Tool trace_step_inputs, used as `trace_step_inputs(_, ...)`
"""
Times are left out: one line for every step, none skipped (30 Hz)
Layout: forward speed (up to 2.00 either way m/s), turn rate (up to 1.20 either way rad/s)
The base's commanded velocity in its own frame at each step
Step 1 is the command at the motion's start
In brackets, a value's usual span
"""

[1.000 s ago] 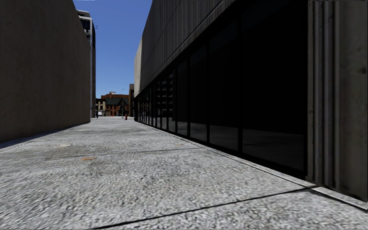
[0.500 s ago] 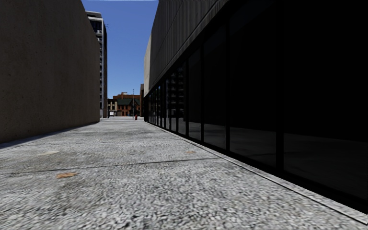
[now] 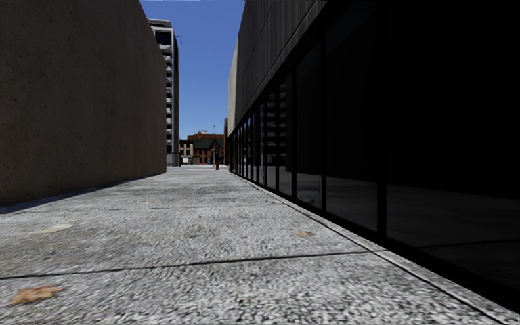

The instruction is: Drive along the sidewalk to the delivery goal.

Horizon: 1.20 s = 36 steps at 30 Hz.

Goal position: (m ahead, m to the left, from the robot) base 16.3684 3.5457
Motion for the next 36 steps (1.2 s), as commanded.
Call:
trace_step_inputs(2.00, 0.42)
trace_step_inputs(2.00, 0.42)
trace_step_inputs(2.00, 0.42)
trace_step_inputs(2.00, 0.42)
trace_step_inputs(2.00, 0.42)
trace_step_inputs(2.00, 0.42)
trace_step_inputs(2.00, 0.42)
trace_step_inputs(2.00, 0.27)
trace_step_inputs(2.00, 0.27)
trace_step_inputs(2.00, 0.16)
trace_step_inputs(2.00, 0.13)
trace_step_inputs(2.00, 0.12)
trace_step_inputs(2.00, 0.12)
trace_step_inputs(2.00, 0.12)
trace_step_inputs(2.00, 0.14)
trace_step_inputs(2.00, 0.24)
trace_step_inputs(2.00, 0.24)
trace_step_inputs(2.00, 0.27)
trace_step_inputs(2.00, 0.28)
trace_step_inputs(2.00, 0.28)
trace_step_inputs(2.00, 0.28)
trace_step_inputs(2.00, 0.29)
trace_step_inputs(2.00, 0.31)
trace_step_inputs(2.00, 0.31)
trace_step_inputs(2.00, 0.32)
trace_step_inputs(2.00, 0.32)
trace_step_inputs(2.00, 0.32)
trace_step_inputs(2.00, 0.32)
trace_step_inputs(2.00, 0.32)
trace_step_inputs(2.00, 0.25)
trace_step_inputs(2.00, 0.14)
trace_step_inputs(2.00, 0.14)
trace_step_inputs(2.00, 0.09)
trace_step_inputs(2.00, 0.08)
trace_step_inputs(2.00, 0.08)
trace_step_inputs(2.00, 0.09)
